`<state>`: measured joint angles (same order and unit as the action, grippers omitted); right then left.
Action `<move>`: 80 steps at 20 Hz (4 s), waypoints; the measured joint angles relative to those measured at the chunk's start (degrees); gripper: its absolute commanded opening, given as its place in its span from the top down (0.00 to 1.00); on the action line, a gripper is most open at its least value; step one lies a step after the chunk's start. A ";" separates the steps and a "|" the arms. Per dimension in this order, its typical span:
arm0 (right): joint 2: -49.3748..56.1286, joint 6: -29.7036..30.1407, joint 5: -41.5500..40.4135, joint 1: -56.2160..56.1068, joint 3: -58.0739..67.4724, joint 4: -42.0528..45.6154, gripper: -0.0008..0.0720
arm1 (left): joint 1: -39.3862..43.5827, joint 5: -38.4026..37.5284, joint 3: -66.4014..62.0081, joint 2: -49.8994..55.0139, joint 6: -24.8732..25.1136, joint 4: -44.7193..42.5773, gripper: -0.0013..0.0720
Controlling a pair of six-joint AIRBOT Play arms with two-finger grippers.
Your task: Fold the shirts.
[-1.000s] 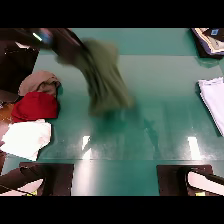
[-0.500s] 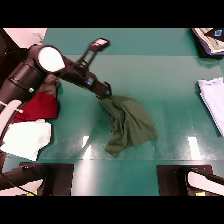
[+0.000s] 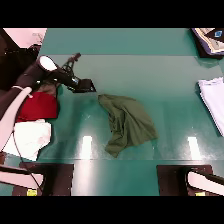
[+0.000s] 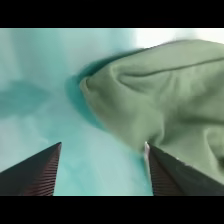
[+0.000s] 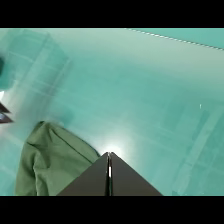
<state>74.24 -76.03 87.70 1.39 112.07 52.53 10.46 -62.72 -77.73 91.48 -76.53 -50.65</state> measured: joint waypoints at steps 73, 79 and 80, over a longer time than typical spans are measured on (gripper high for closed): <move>-9.03 -6.99 0.92 -3.65 -24.68 -4.83 0.97 | -0.92 -17.66 -3.08 -29.88 3.54 1.66 0.94; 4.39 -4.81 -10.45 -6.99 -36.59 1.29 0.97 | -1.01 -1.20 9.51 -13.55 8.13 1.90 0.09; 6.10 -4.70 -11.43 -7.21 -36.63 1.60 0.97 | -1.01 0.37 8.59 -11.65 8.35 1.75 0.09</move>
<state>80.34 -80.73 76.27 -5.82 75.44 54.13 9.45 -62.35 -69.14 79.83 -68.18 -48.90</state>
